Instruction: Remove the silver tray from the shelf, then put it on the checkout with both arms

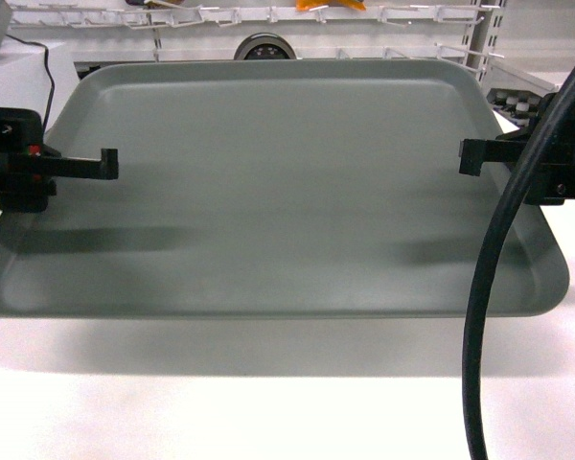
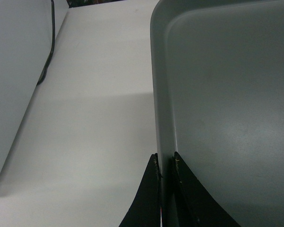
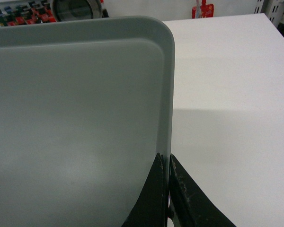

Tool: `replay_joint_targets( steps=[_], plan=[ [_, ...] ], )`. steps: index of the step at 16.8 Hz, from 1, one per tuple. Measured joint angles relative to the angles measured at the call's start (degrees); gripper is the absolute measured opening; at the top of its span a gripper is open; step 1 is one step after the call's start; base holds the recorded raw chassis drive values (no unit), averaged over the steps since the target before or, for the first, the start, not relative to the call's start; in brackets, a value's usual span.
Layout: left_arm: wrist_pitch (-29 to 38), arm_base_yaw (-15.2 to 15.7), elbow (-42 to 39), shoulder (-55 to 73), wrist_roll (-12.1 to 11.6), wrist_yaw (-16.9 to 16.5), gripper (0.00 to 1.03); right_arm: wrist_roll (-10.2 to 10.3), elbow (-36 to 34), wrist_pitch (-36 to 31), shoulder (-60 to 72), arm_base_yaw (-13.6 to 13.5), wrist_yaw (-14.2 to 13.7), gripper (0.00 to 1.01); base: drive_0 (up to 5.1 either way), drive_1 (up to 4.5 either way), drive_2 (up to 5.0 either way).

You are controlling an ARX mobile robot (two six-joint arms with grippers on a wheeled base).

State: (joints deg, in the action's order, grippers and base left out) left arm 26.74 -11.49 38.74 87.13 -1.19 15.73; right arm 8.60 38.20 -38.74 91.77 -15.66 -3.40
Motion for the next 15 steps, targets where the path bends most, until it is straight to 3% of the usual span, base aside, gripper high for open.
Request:
replay_joint_targets(
  steps=[4, 9, 11, 15],
  plan=[
    [-0.7, 1.2, 9.7, 11.4, -2.3, -3.2, 0.03, 0.0, 10.9, 7.3, 10.6, 2.5, 0.5, 0.02, 0.0, 0.00, 0.0],
    [-6.7, 1.6, 17.9, 20.3, -2.3, -3.8, 0.03, -0.7, 20.4, 14.4, 20.1, 4.2, 2.1, 0.02, 0.0, 0.00, 0.0],
    [-10.1, 1.4, 19.3, 22.1, -1.5, -3.8, 0.03, -1.7, 22.4, 17.1, 21.0, 4.6, 3.1, 0.02, 0.0, 0.00, 0.0],
    [-14.3, 0.4, 20.5, 22.3, 0.8, -2.6, 0.03, -5.7, 24.8, 19.9, 22.2, 5.2, 4.3, 0.02, 0.0, 0.00, 0.0]
  ],
)
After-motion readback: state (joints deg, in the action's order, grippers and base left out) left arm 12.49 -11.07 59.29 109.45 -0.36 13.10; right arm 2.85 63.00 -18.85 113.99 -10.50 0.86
